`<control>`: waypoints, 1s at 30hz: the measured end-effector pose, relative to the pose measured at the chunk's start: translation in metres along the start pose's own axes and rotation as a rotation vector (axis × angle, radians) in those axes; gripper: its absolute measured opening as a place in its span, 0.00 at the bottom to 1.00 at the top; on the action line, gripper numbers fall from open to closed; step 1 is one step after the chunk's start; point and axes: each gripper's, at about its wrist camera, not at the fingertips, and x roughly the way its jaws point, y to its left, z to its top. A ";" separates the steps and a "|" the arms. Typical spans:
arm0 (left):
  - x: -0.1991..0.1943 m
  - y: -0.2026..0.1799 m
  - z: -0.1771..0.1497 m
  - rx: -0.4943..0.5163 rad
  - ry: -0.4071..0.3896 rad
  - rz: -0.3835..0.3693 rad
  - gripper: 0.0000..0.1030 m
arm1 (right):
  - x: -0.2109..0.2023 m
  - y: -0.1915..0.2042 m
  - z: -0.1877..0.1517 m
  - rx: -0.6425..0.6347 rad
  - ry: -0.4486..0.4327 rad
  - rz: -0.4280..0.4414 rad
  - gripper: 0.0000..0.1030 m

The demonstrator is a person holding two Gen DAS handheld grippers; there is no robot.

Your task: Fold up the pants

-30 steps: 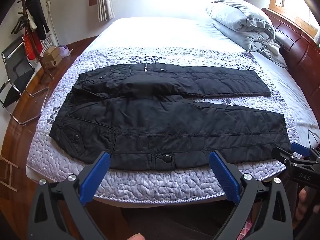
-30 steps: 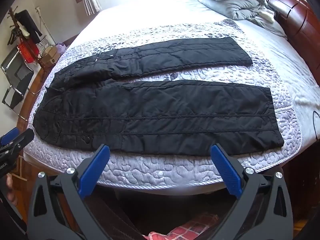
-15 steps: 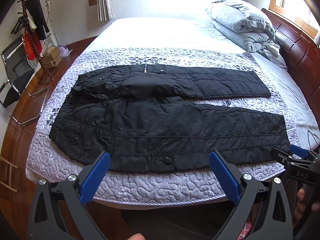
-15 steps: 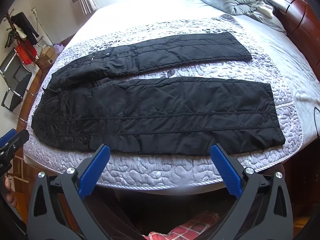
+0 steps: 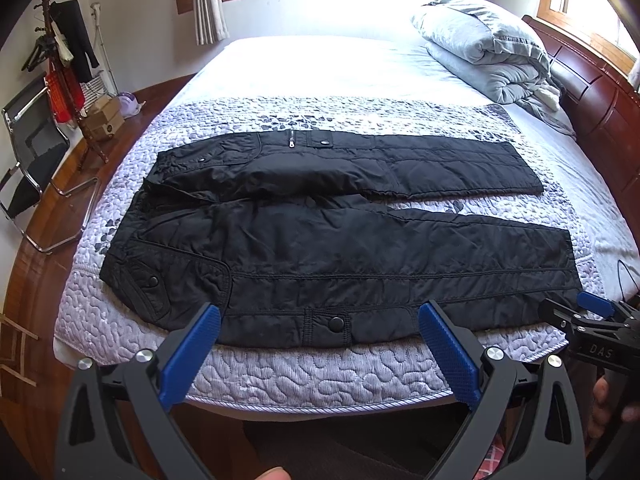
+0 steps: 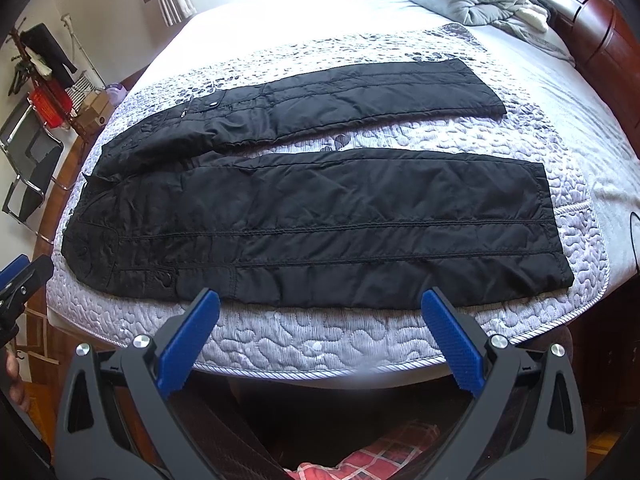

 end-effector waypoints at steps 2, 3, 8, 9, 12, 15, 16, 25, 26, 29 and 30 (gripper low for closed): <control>0.000 0.001 0.000 -0.002 -0.001 0.001 0.97 | 0.000 0.000 0.000 0.001 0.000 0.001 0.98; 0.000 0.001 0.000 -0.003 0.000 0.002 0.97 | 0.000 0.000 0.000 0.000 0.001 0.001 0.98; 0.001 0.003 -0.001 -0.006 0.001 0.004 0.97 | 0.000 -0.001 -0.001 0.000 0.000 0.001 0.98; 0.001 0.003 -0.001 -0.005 0.001 0.006 0.97 | 0.000 -0.001 0.000 0.000 0.000 0.000 0.98; 0.001 0.003 -0.001 -0.004 0.003 0.009 0.97 | 0.000 -0.001 0.000 0.000 0.000 0.000 0.98; 0.002 0.004 -0.001 -0.005 0.003 0.012 0.97 | 0.000 -0.002 0.000 0.000 -0.003 -0.001 0.98; 0.002 0.004 -0.001 -0.005 0.003 0.011 0.97 | 0.000 -0.003 0.000 0.000 -0.004 -0.001 0.98; 0.002 0.004 -0.001 -0.004 0.004 0.012 0.97 | 0.001 -0.003 0.000 0.000 0.001 -0.004 0.98; 0.002 0.004 -0.001 -0.004 0.004 0.013 0.97 | 0.001 -0.003 0.000 0.000 0.002 -0.004 0.98; 0.002 0.006 -0.001 -0.003 0.004 0.014 0.97 | 0.002 -0.003 0.000 0.001 0.005 -0.005 0.98; 0.002 0.006 -0.001 -0.004 0.005 0.014 0.97 | 0.003 -0.003 0.000 0.001 0.005 -0.006 0.98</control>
